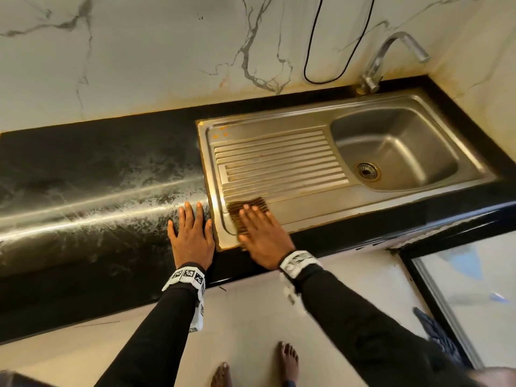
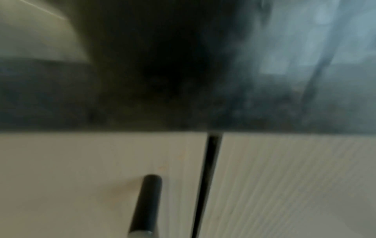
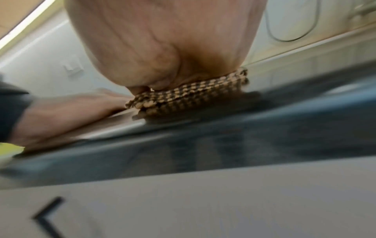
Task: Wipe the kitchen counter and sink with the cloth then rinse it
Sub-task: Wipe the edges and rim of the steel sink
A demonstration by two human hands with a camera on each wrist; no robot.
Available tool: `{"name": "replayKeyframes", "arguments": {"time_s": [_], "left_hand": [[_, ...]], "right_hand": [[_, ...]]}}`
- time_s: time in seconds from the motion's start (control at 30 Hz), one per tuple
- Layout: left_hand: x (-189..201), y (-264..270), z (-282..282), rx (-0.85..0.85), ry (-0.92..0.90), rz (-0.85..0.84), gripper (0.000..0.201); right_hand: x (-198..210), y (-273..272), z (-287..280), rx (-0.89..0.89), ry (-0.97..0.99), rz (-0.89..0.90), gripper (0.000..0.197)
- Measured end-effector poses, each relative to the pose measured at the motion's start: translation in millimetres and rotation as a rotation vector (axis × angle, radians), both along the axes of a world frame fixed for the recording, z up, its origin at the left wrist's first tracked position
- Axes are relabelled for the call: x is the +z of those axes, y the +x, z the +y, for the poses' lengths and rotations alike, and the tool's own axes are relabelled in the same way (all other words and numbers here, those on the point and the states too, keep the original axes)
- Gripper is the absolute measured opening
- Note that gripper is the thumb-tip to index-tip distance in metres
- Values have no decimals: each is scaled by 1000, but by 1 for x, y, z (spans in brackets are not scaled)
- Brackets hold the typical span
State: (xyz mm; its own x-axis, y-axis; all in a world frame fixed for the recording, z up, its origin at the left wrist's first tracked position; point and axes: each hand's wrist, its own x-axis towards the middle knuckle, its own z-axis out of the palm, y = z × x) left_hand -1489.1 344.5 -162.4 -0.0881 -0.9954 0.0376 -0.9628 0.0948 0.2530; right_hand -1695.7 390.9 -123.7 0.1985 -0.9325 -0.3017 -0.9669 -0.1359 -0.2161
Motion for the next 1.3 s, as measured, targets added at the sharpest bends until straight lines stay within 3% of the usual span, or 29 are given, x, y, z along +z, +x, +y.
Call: {"name": "replayKeyframes", "arguments": {"time_s": [0.07,0.2,0.3,0.37,0.47,0.67,0.77,0.87,0.93,1.17,1.3], "left_hand": [[1,2,2,4,12,17,58],[1,-1,1,11,5,21,58],[1,0,2,12,8,19,58],[1,-3,-1,16,5,11,59],[0,-3,-2,10,11,4,59],[1,-4,-2,6,9,8,58],[1,-3,-2,11,21,3,57],[1,-4,-2,12,22,1,57],[1,-3,-2,13,24,-6,58],[0,-3,-2,5,18,-8,63],[1,-3,-1,2,17,-4,64]], "right_hand": [[4,-60,0,-142,-4,62,78],[8,-205,-18,-623,40,138,73],[14,-254,-23,-833,169,124,75],[8,-246,-29,-871,133,180,76],[8,-187,-32,-793,143,164,80],[-4,-1,-27,-314,29,120,80],[0,38,-31,-94,47,64,74],[2,19,-14,19,10,22,68],[2,-18,0,3,-12,40,70],[11,-182,3,-552,40,116,71],[11,-161,-8,-709,96,135,74]]}}
